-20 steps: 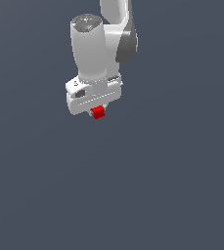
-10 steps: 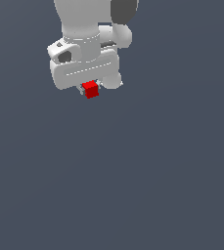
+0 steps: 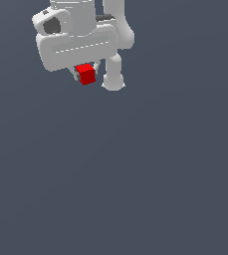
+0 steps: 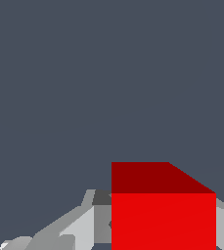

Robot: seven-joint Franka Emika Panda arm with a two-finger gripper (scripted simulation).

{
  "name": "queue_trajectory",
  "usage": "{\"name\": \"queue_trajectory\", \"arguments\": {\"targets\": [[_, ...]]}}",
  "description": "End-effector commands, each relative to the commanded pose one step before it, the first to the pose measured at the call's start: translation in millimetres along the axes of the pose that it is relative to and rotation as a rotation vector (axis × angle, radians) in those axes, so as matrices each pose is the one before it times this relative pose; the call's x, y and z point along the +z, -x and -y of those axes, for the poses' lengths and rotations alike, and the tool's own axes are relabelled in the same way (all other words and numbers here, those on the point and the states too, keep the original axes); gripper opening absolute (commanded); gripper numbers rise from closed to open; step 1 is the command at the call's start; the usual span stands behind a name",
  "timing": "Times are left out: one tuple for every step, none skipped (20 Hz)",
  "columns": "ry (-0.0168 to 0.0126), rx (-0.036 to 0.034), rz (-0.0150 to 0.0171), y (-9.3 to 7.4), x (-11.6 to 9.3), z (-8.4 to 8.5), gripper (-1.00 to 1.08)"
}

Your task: Pick up the red cube and move it to a goal position.

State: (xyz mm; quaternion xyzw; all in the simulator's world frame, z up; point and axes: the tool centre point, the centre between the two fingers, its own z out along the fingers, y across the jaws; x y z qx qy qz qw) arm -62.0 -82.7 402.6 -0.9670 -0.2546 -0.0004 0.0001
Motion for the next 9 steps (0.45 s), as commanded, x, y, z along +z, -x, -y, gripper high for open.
{"name": "queue_trajectory", "arguments": {"targets": [[-0.00026, -0.00013, 0.00056, 0.41, -7.59, -1.22, -1.0], [0.0, 0.0, 0.0, 0.03, -1.72, -0.35, -1.0], [0.0, 0.0, 0.0, -0.02, -1.2, -0.28, -1.0], [0.0, 0.0, 0.0, -0.08, -0.69, -0.21, -1.0], [0.0, 0.0, 0.0, -0.13, -0.17, -0.14, -1.0], [0.0, 0.0, 0.0, -0.18, 0.34, -0.07, -1.0], [0.0, 0.0, 0.0, -0.22, 0.84, 0.01, -1.0], [0.0, 0.0, 0.0, -0.15, 0.72, 0.04, -1.0], [0.0, 0.0, 0.0, -0.05, 0.26, 0.02, -1.0]]}}
